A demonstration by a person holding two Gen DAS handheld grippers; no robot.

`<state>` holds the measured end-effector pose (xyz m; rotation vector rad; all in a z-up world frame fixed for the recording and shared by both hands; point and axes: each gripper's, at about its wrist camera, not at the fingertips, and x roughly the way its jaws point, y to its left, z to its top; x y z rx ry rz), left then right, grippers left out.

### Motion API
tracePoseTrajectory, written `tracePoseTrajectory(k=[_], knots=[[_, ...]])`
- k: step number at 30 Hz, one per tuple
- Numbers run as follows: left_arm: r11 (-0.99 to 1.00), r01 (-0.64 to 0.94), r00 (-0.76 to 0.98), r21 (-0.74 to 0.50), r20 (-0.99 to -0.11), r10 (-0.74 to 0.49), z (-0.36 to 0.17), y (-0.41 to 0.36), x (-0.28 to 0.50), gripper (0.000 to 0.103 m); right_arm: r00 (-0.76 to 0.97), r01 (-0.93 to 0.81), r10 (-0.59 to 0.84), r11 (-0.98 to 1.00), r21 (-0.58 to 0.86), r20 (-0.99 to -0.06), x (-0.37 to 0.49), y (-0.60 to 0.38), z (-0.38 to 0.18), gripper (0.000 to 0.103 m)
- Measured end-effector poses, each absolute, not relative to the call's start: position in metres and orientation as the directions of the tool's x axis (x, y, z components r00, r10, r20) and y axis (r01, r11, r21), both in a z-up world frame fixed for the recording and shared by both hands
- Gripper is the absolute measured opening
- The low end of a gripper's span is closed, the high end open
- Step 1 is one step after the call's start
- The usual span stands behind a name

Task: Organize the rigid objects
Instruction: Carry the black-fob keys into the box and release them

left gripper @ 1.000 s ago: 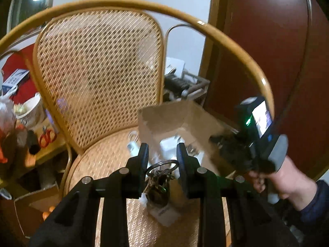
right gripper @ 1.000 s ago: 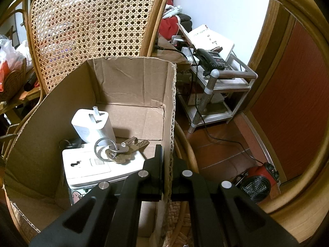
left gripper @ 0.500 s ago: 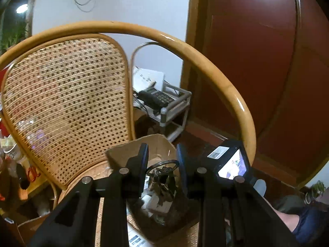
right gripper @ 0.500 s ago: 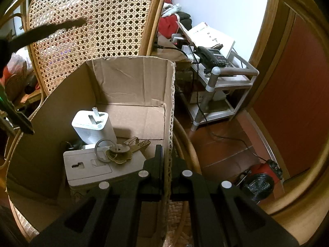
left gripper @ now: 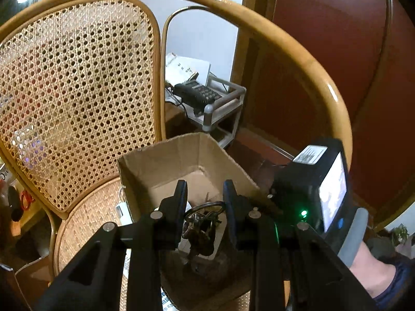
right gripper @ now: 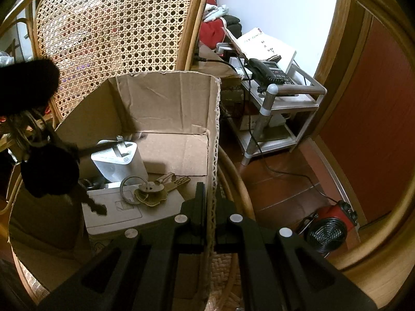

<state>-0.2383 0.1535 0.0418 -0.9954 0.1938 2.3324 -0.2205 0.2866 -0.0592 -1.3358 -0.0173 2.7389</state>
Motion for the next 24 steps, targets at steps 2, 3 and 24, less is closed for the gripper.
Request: tracePoseTrajectory(k=[2,3,24], knots=[[-0.815,-0.571,-0.543,-0.094,-0.701,0.462,0.040,0.151,-0.238,0.026,-0.612,-0.078,0.089,-0.996,-0.052,-0.786,-0.220,0.286,-0.059,0.005],[-0.815,-0.572,-0.542,-0.094,-0.702,0.462,0.039,0.151,-0.237,0.026,-0.612,-0.078,0.089,-0.996,-0.052,-0.786,-0.220,0.287,-0.059,0.005],[-0.896,-0.439,-0.651,-0.066,-0.663,0.369,0.058,0.096,-0.232,0.080,-0.613,-0.076,0.088,-0.996,-0.052,-0.785,-0.220,0.287,-0.059,0.005]])
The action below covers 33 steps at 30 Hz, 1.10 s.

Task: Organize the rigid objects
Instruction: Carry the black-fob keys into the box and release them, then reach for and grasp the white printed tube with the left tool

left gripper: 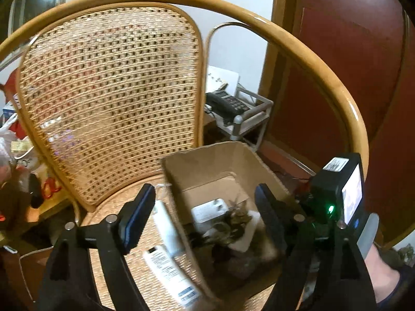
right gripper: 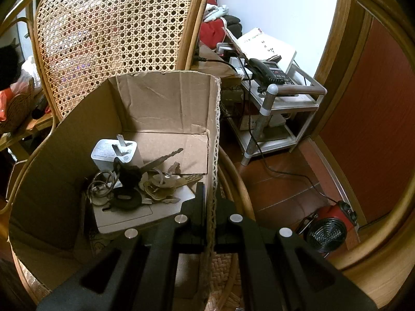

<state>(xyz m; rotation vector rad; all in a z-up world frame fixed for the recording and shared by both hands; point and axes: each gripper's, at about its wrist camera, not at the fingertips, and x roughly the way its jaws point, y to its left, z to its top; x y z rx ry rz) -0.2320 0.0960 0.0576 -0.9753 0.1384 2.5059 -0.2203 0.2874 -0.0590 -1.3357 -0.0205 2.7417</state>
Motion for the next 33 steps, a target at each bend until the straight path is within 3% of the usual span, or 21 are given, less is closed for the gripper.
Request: tracePoseTrajectory(k=[6,16,33], knots=[[-0.913,-0.408,-0.661,-0.024,-0.682,0.313,0.048,0.062,-0.211,0.081,-0.613,-0.078,0.089,-0.996,-0.052,-0.785,-0.220,0.288,-0.059,0.005],[-0.923,-0.386,-0.581,-0.006,-0.775,0.248,-0.019,0.030,-0.167,0.081,-0.611,-0.078,0.090,-0.996,-0.053,-0.786,-0.220,0.292,-0.058,0.005],[-0.906,-0.422,-0.482,0.046,-0.857,0.181,-0.084,0.063,-0.166,0.081,-0.611,-0.070,0.091,-0.996,-0.061,-0.786,-0.218,0.293,-0.058,0.005]])
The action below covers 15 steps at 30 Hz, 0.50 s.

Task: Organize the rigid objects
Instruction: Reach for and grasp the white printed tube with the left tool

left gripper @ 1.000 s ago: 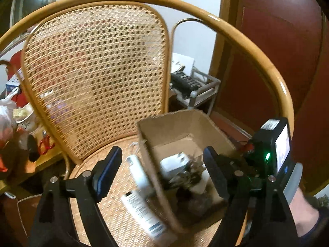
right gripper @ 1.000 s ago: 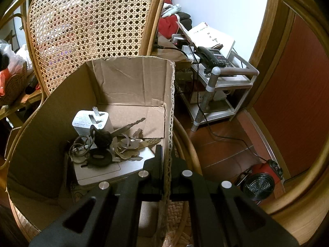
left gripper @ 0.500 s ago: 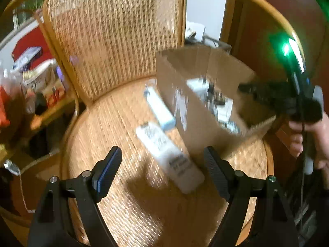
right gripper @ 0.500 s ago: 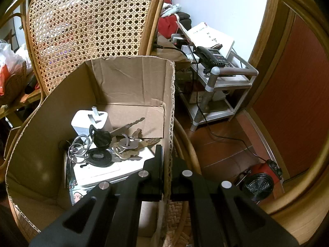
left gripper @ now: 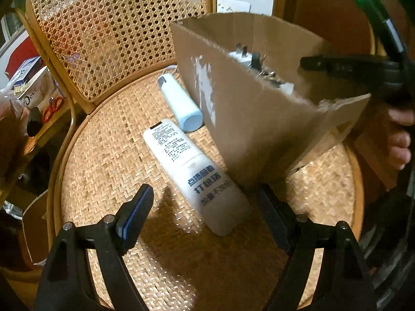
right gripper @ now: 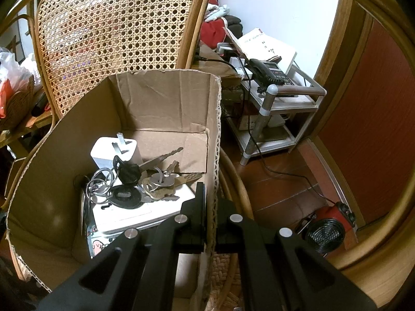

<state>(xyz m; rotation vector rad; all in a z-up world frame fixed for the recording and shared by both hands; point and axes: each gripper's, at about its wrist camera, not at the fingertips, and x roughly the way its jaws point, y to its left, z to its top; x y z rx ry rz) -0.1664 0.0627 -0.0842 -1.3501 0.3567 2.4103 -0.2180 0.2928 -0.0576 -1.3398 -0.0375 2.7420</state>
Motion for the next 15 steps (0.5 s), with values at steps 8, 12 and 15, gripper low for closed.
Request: tracePoseTrajectory(k=[8,12,15], knots=[[-0.920,-0.390,-0.460,0.026,-0.871,0.170,-0.089,0.047,-0.173,0.083,-0.611,-0.068,0.092,-0.996,-0.063,-0.786,-0.218,0.292,-0.058,0.005],[-0.935,-0.353,-0.465,0.034,-0.874,0.144,-0.090,0.032,-0.176,0.083,-0.611,-0.068,0.093,-0.996,-0.065,-0.786,-0.219,0.292,-0.058,0.005],[-0.943,-0.325,-0.482,0.069,-0.870,0.102,-0.089,0.023,-0.177,0.084,-0.611,-0.068,0.094,-0.996,-0.066,-0.786,-0.219,0.291,-0.058,0.005]])
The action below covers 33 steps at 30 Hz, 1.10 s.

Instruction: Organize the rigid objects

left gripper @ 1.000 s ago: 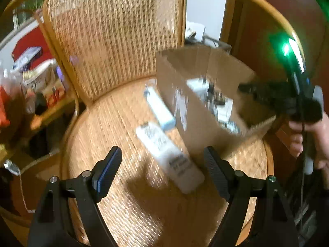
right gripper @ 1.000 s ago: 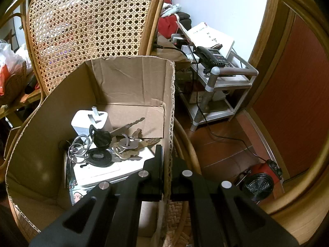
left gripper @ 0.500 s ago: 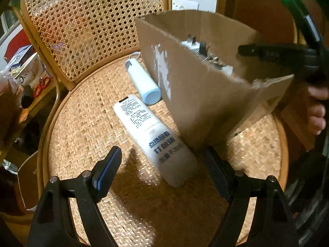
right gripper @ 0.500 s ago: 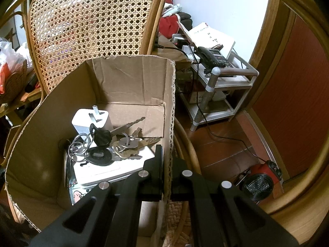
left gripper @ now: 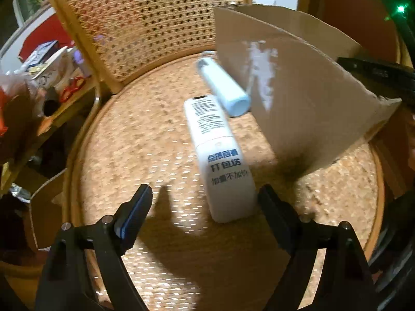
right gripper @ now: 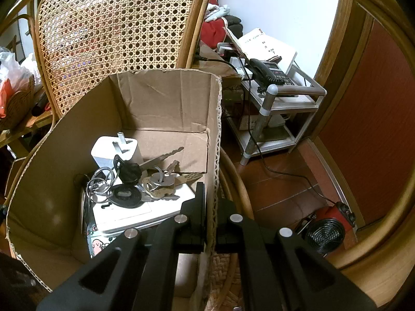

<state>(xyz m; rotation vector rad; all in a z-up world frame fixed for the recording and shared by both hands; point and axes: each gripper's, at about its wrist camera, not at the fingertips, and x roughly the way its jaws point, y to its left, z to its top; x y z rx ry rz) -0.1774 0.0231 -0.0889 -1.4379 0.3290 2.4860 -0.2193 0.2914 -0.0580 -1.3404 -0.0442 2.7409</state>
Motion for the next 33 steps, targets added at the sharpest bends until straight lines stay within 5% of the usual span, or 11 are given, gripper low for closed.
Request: tracePoseTrajectory(k=[12,14,15,16,17,28,33], knots=[[-0.956,-0.292,-0.431,-0.024,-0.889,0.154,-0.105,0.016,-0.197,0.084,-0.612,-0.072,0.093,-0.996,-0.062,-0.785,-0.218,0.290,-0.058,0.005],[-0.953,-0.302,-0.428,-0.030,-0.889,0.163,-0.104,0.018,-0.199,0.074,-0.612,-0.073,0.093,-0.995,-0.061,-0.785,-0.218,0.290,-0.058,0.005],[-0.950,-0.312,-0.433,-0.026,-0.886,0.166,-0.103,0.020,-0.199,0.065,-0.611,-0.072,0.093,-0.995,-0.062,-0.786,-0.218,0.291,-0.058,0.005],[-0.943,-0.331,-0.427,-0.040,-0.885,0.188,-0.101,0.021,-0.200,0.042,-0.611,-0.073,0.093,-0.996,-0.061,-0.786,-0.217,0.291,-0.058,0.005],[-0.941,-0.336,-0.426,-0.040,-0.885,0.190,-0.101,0.022,-0.200,0.041,-0.612,-0.073,0.092,-0.996,-0.059,-0.786,-0.218,0.290,-0.058,0.005],[-0.934,-0.309,-0.505,-0.181,-0.800,0.322,-0.054,-0.011,-0.196,0.040,-0.609,-0.073,0.090,-0.996,-0.057,-0.788,-0.216,0.290,-0.057,0.005],[-0.937,-0.313,-0.554,-0.155,-0.772,0.312,-0.023,-0.014,-0.200,0.039,-0.610,-0.076,0.088,-0.996,-0.052,-0.788,-0.216,0.290,-0.056,0.005]])
